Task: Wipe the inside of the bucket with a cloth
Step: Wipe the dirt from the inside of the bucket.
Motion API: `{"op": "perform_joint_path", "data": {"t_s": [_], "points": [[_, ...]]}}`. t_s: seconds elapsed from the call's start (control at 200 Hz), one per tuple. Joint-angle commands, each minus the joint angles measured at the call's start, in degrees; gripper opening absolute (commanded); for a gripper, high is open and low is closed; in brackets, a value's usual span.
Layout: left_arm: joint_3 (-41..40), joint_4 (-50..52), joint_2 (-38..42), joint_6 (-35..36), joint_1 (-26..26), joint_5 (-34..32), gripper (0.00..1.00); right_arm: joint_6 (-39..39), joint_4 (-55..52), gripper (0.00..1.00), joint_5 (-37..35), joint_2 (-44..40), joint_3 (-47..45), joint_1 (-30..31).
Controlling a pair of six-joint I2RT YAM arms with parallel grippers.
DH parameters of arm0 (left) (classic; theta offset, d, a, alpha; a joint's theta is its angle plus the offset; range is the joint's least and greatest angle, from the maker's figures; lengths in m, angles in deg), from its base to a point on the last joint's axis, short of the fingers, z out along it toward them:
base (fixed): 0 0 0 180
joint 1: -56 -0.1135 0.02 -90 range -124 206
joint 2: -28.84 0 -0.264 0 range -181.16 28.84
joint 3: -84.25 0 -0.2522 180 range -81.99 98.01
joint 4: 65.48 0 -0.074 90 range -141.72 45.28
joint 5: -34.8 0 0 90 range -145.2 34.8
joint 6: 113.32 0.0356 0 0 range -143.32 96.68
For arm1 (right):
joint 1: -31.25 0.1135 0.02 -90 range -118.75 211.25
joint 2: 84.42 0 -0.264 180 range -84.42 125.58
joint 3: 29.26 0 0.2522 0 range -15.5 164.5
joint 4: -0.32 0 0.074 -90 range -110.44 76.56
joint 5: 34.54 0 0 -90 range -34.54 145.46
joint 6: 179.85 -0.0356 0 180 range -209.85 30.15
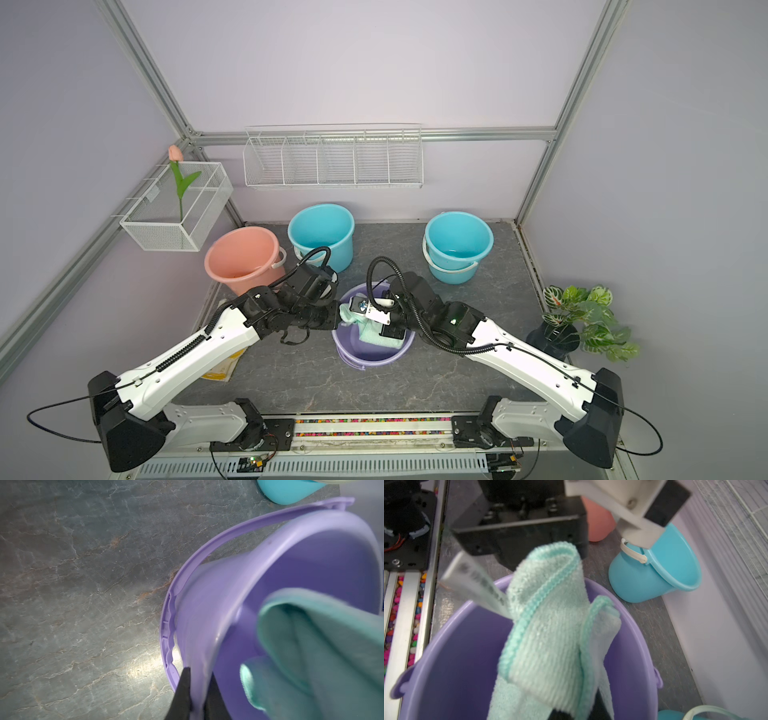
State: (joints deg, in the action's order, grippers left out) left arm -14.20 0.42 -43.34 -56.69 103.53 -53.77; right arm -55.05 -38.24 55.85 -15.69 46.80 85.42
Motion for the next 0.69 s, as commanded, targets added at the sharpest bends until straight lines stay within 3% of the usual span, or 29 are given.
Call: {"op": "perform_joint_path", "data": {"t_s": [0.0,0.17,0.36,0.69], "points": [[0.37,-2.24,0.82,2.62,2.77,-4.32,0.0,17.94,2.73,0.07,5.79,1.44,-3.13,0.41],[-0.46,-2.05,0.98,2.99,5.03,-7.14,0.0,30.19,4.04,0.07,6.92,3.87,-5.55,0.46],[-2.68,-4.3,3.31,3.61,5.72,-6.45,0.0,37.61,6.9,0.07,7.49,6.94,-8.13,-0.03],[-5.16,-7.99,6.86,4.79,7.22,-4.25,0.0,41.72,20.67,0.07,6.72,15.06,-10.17,-0.09]]}}
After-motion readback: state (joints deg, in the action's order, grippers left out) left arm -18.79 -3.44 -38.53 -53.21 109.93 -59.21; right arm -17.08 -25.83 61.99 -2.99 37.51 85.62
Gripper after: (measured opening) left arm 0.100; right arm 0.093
